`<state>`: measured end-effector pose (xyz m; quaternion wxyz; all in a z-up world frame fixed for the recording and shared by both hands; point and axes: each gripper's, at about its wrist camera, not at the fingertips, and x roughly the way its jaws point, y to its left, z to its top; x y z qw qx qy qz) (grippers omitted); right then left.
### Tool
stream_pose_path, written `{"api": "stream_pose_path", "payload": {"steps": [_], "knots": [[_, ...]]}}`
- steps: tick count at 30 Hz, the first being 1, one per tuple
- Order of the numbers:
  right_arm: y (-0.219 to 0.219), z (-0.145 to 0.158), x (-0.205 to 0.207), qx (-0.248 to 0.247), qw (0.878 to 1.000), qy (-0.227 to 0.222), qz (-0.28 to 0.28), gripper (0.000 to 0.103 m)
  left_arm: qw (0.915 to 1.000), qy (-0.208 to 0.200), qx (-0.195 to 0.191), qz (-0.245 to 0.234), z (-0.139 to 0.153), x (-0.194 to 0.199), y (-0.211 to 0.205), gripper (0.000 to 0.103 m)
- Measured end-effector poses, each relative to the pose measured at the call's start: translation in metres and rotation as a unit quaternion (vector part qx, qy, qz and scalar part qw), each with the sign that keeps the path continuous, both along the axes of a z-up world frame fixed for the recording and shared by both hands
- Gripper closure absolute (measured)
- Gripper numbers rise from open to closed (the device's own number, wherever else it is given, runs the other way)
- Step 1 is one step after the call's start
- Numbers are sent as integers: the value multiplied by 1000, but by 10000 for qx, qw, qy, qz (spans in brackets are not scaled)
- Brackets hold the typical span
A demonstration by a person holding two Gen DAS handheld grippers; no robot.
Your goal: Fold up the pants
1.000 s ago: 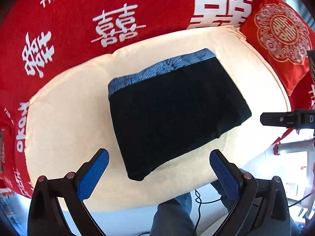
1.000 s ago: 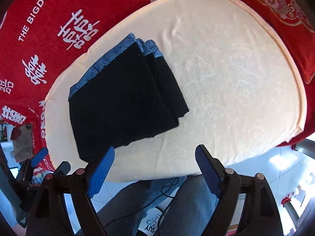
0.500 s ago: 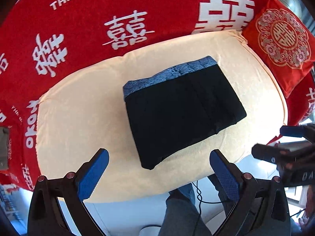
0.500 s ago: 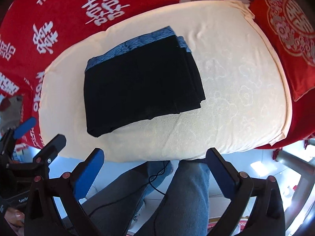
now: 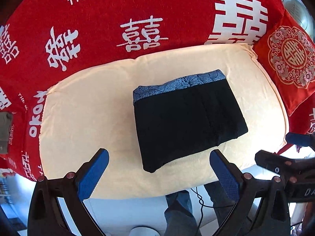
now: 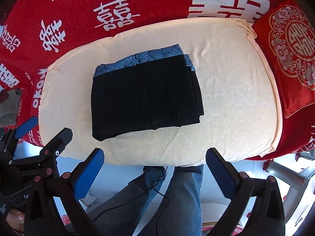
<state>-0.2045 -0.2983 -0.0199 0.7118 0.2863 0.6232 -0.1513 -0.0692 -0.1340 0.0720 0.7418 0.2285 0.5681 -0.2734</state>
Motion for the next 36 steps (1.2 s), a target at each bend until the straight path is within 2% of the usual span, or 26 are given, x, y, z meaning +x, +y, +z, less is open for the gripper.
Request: {"api": "stream_pose_path", "payload": {"steps": [15, 26, 36], "knots": [[6, -8, 2, 1, 9997, 141, 174, 0, 9996, 199, 189, 78, -11, -8, 9, 0], [6, -5, -1, -76, 9998, 30, 167, 0, 9997, 126, 195, -39, -8, -16, 9, 0], [8, 1, -7, -409, 9989, -73, 215, 0, 9994, 260, 221, 82, -12, -20, 14, 0]]}}
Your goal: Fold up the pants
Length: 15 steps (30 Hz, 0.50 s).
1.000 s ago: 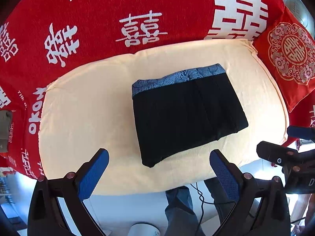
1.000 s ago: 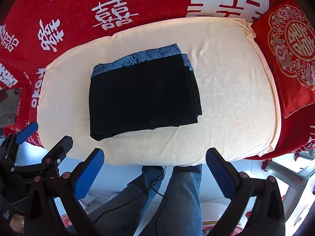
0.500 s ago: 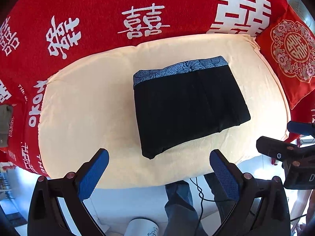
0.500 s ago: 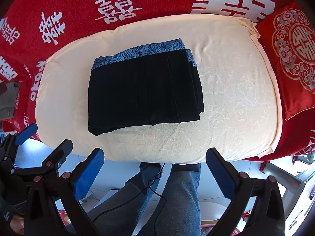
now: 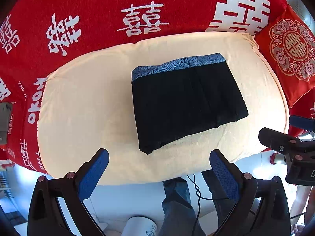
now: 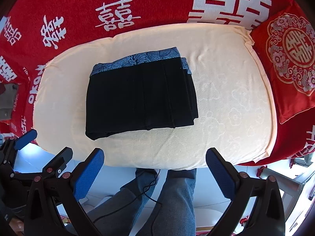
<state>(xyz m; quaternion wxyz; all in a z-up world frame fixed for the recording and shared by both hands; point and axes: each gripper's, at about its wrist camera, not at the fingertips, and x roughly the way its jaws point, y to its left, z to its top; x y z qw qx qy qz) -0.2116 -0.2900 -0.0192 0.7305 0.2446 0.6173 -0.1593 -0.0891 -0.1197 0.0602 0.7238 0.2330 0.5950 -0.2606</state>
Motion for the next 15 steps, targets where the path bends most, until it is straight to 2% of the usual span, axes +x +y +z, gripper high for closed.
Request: {"api": "stream_pose_path", "payload": {"steps": [15], "knots": [[2, 8, -3, -254, 9996, -32, 99, 0, 10000, -34, 16, -4, 3, -1, 0, 0]]}}
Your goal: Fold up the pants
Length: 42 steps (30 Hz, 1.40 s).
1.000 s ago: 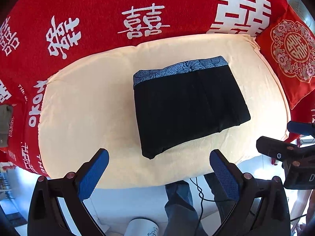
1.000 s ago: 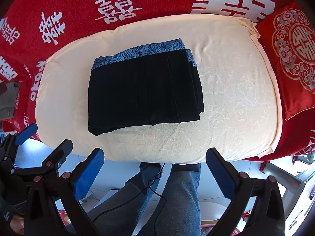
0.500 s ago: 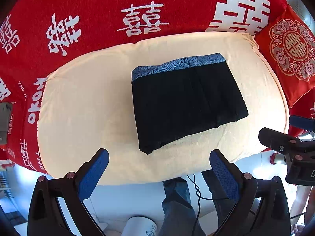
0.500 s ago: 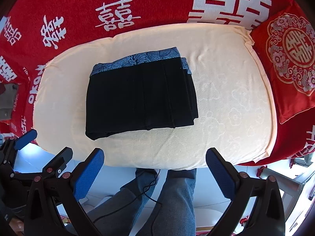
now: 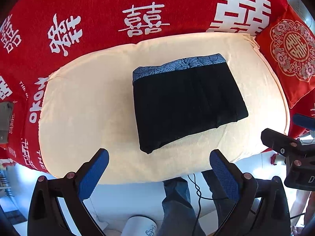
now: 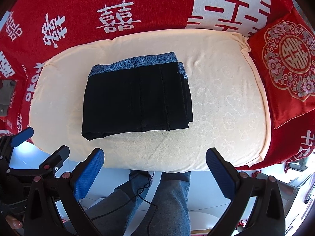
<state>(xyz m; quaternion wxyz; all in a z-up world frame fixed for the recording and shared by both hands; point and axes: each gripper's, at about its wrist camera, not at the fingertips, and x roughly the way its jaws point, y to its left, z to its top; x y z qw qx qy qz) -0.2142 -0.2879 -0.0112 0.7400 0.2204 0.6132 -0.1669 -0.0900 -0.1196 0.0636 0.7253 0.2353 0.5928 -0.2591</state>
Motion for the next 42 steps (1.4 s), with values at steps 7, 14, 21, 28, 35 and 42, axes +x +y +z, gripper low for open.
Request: {"api": "stream_pose_path", "payload": {"steps": [7, 14, 21, 28, 35, 42], "knots": [[1, 2, 1, -116, 9999, 2, 11, 0, 10000, 3, -14, -38, 0, -1, -1, 0], [2, 3, 2, -148, 9999, 16, 12, 0, 10000, 27, -22, -33, 0, -1, -2, 0], [1, 2, 5, -159, 9999, 23, 54, 0, 10000, 41, -27, -32, -1, 1, -1, 0], [1, 2, 6, -160, 9998, 40, 57, 0, 10000, 60, -36, -21, -2, 1, -2, 0], [1, 1, 9, -179, 9998, 55, 88, 0, 10000, 63, -39, -9, -2, 1, -2, 0], [-1, 0, 15, -182, 9997, 99, 163, 0, 9999, 103, -17, 86, -6, 7, -1, 0]]}}
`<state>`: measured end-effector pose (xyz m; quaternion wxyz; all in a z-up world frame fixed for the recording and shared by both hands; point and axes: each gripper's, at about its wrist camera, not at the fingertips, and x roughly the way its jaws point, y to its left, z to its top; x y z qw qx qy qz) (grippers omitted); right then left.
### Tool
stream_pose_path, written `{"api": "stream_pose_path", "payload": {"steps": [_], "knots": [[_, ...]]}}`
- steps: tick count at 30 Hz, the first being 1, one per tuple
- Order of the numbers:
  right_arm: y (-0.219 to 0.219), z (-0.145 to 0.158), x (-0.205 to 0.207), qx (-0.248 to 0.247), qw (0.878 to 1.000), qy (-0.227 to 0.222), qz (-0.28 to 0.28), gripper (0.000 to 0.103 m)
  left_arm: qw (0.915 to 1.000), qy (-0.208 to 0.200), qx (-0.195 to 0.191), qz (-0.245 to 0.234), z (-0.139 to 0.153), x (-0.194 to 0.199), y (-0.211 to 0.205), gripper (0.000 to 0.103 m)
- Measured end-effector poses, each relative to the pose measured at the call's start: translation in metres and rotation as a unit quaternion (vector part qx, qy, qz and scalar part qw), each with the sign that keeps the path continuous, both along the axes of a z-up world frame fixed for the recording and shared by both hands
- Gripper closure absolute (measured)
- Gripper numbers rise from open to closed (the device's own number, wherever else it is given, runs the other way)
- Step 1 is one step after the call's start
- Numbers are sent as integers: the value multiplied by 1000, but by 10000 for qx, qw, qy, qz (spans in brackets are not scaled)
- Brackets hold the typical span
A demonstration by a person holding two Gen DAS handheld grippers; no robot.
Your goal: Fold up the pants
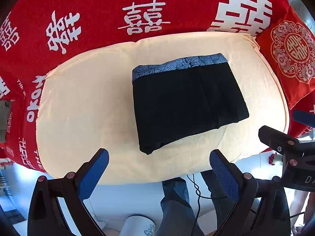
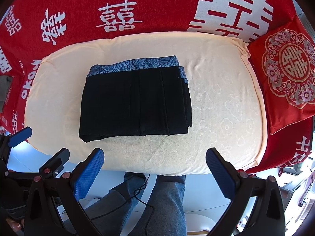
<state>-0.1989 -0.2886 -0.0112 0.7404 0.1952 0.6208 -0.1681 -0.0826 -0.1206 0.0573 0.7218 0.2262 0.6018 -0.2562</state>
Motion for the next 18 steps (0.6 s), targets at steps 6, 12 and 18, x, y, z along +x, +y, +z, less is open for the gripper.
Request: {"api": "stream_pose_path", "payload": {"steps": [6, 12, 18], "knots": [[1, -1, 4, -12, 10000, 38, 52, 0, 10000, 16, 12, 67, -2, 4, 3, 0], [0, -1, 8, -12, 9999, 67, 98, 0, 9999, 112, -40, 119, -4, 5, 5, 0], [-1, -2, 9, -6, 9999, 77, 75, 0, 9999, 60, -97, 67, -2, 4, 4, 0]]}}
